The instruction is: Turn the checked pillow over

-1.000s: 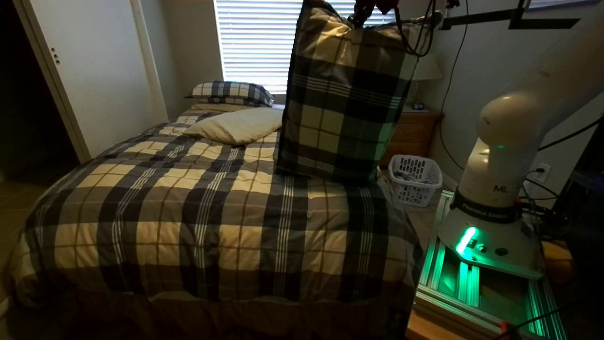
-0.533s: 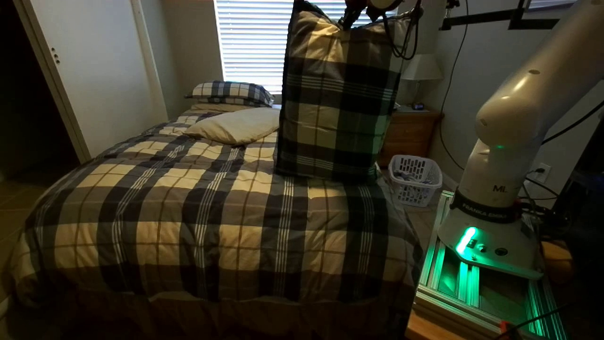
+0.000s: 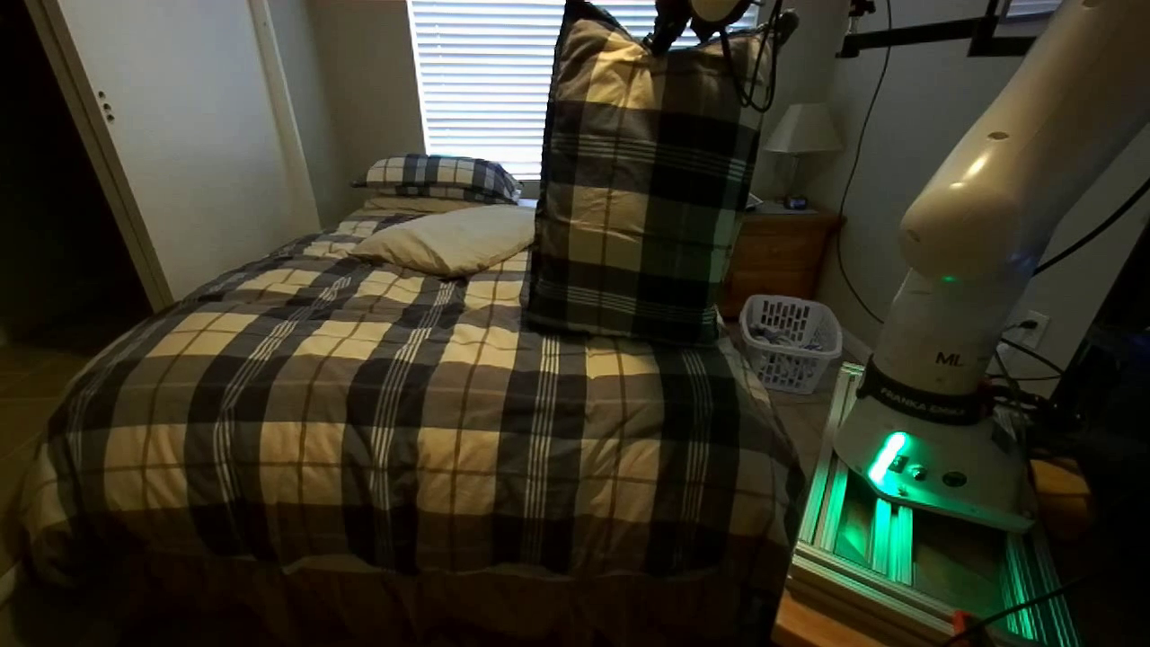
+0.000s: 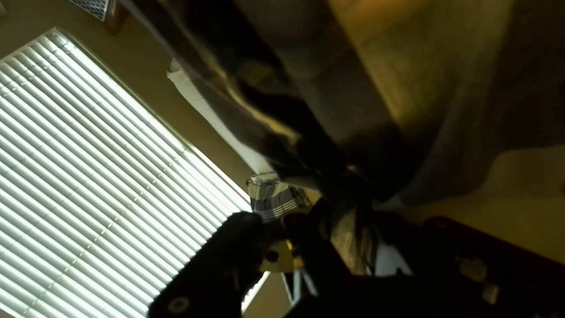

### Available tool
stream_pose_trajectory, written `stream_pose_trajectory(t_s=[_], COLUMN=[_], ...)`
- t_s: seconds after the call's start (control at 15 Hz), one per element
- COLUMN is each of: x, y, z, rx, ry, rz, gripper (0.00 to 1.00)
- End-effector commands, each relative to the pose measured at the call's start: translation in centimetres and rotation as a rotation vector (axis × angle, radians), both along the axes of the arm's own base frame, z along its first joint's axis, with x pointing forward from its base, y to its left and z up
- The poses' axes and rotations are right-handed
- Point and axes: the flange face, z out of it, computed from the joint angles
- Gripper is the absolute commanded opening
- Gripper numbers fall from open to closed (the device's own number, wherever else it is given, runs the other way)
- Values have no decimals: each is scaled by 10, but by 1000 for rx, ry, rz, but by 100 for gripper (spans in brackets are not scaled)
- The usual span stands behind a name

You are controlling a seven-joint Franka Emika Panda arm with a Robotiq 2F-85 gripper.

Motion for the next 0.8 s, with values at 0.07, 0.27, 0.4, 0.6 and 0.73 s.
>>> stream_pose_trajectory(t_s=[0.07,0.27,0.4,0.6,0.73], x=[0,14,23,35,46], y=[-1,-20,-33,-50,-60], z=[1,-4,-9,-12,-15], rx=[1,-21,-32,-55,-71], ry=[0,-19,-15,-37,-44], rz=[0,-31,-24,-13,7], gripper=[11,6,5,4,4])
